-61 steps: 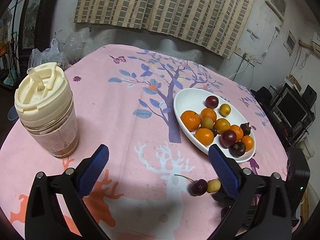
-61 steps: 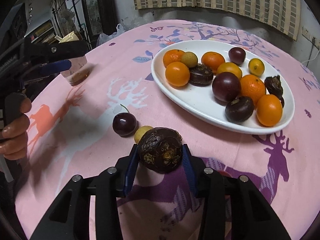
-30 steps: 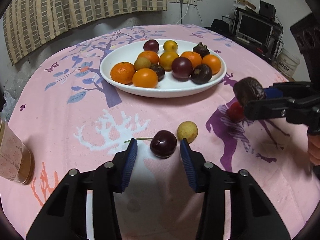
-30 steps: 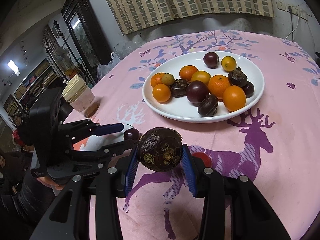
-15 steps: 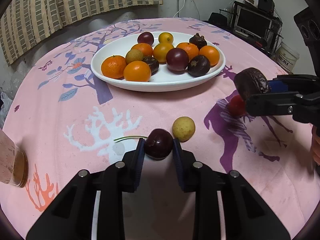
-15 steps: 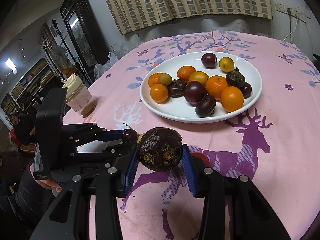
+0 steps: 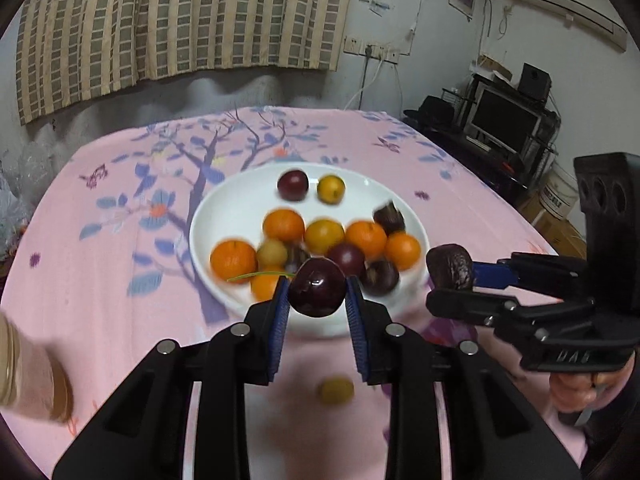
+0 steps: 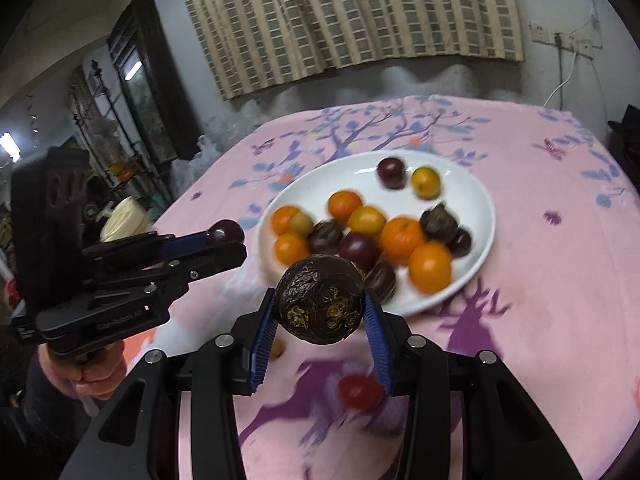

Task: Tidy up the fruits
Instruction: 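Carry both fruits over the white plate and open both grippers to release them, then move the right gripper to a red cherry tomato while the left gripper approaches a small yellow fruit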

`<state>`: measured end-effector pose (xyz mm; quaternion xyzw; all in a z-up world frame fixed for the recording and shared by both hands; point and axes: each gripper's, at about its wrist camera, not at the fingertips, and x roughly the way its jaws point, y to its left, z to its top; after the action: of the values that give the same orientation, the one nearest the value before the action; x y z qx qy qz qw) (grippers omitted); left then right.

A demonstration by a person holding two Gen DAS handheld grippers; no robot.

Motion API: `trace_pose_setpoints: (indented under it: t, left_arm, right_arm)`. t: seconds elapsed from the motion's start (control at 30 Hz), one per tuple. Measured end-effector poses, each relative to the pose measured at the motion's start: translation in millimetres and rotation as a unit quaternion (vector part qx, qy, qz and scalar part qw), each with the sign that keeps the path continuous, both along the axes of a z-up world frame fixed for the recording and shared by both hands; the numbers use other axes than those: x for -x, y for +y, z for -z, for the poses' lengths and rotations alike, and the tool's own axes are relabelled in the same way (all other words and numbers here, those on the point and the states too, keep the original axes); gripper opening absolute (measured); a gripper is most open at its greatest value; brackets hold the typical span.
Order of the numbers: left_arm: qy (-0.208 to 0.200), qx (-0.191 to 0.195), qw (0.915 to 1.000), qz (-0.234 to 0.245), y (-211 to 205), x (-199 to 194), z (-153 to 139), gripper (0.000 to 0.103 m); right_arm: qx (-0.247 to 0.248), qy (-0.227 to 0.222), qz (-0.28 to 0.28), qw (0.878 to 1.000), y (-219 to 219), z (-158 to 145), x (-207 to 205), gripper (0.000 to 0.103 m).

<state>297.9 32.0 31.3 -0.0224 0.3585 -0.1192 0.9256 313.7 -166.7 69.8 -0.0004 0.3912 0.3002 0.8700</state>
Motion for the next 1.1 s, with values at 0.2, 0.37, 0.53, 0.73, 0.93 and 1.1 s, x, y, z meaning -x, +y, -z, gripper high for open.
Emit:
trace_pose_setpoints:
  t: [0.2,0.37,0.53,0.73,0.93,1.1]
  left_arm:
    - [0.019,-0.009,0.9996,-0.019,-10.6,-65.0,10.7,0.028]
    - [0.030,-0.030,0.9958,-0.081,-1.5,-78.2,11.7,0.089]
    - [0.008,-0.024,0.9939,-0.107,13.3,-41.1,0.4,0.096]
    - [0.015,0.018,0.9879,-0.153,35.1,14.8,7.2,0.098]
    - [0.047,0.014,0.9802,-0.192,46.8,54.0,43.6,0.098]
    - [0.047,0.021,0.9771,-0.207,53.3,63.9,45.2,0.098]
  right_arm:
    - [0.017,-0.001,0.026,1.000,11.0,9.3,-61.9,0.044]
    - [0.010,-0.003,0.032,0.999,5.3,8.2,-68.4,0.053]
    - [0.016,-0.013,0.021,1.000,-6.4,3.0,-33.8,0.053]
    - [0.050,-0.021,0.013,0.998,-9.8,15.3,15.3,0.057]
    - [0.071,0.000,-0.003,0.997,-8.0,39.8,38.7,0.057]
    - [0.097,0.009,-0.015,0.995,-0.7,55.8,43.0,0.057]
